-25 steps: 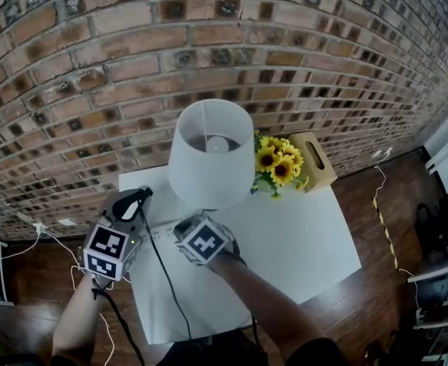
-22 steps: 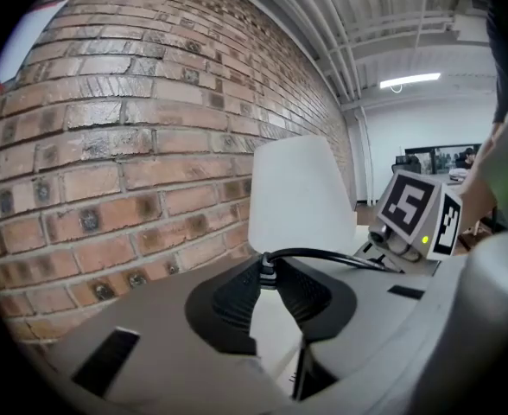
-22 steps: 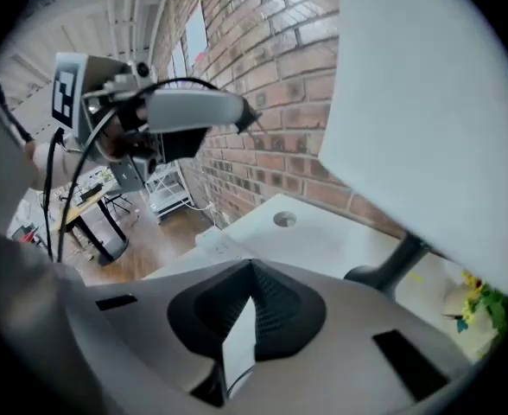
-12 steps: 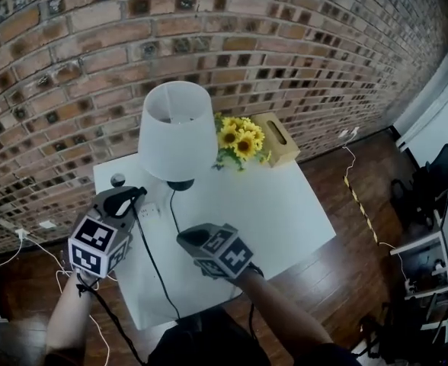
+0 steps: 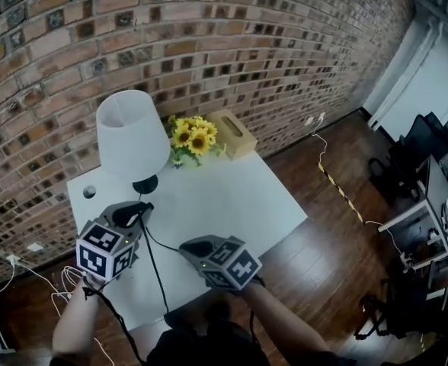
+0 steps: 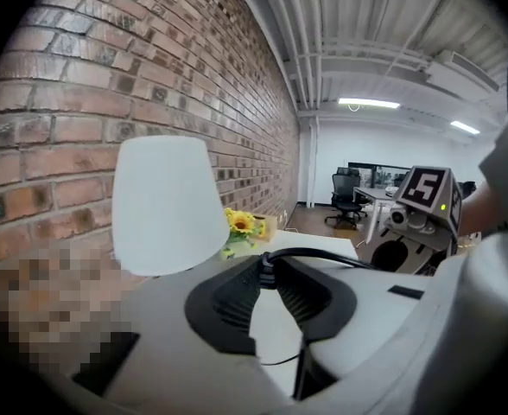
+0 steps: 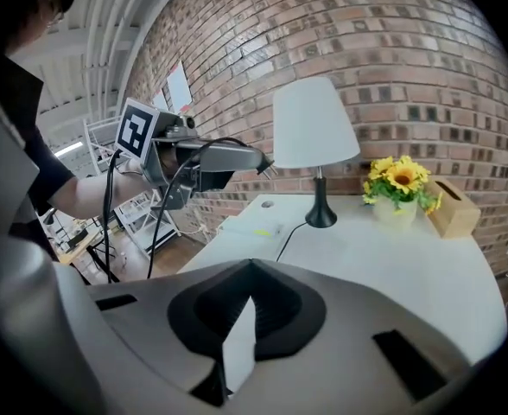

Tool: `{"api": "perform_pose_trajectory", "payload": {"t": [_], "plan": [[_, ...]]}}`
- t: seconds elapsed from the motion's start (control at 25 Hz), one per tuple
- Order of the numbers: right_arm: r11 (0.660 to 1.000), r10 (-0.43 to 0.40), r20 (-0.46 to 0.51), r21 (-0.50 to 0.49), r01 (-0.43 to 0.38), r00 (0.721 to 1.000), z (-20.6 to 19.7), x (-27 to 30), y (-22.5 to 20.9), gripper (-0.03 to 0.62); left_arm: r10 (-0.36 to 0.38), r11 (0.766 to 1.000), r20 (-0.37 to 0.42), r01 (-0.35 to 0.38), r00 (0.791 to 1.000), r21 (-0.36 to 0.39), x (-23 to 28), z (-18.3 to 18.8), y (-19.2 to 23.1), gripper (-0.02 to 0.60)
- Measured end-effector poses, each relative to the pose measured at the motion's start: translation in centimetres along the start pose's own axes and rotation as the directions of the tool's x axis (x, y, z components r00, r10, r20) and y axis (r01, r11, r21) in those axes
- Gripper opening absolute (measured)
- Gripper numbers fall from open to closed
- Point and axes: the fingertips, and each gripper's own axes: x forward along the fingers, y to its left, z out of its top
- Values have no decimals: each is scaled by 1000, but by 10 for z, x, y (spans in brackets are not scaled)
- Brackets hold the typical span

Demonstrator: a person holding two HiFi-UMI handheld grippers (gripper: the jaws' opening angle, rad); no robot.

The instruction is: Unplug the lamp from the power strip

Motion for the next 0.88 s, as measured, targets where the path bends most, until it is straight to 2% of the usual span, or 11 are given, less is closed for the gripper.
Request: {"api": "perform_pose_trajectory", "payload": {"t": [0.16,0.24,0.64,0.88], "plan": [[1000,-20,47,10,20,999,-7,-30,-10,3,-11,999,-7,11,1000,52,18,22,-34,83],[1000,-20,77,11,20,997,-10,-46,-15,2,-10,999,-12,11,1000,45,28,27,-49,83],[999,-13,138,37,8,990,-61,-143,-64,2,33,998,-65,-37,997,-60,91,32,-132,84],[998,-24,175,60,14,984,-81,-195,-97,2,43,985,-62,-52,997,-163,130,51,-163,84]]}}
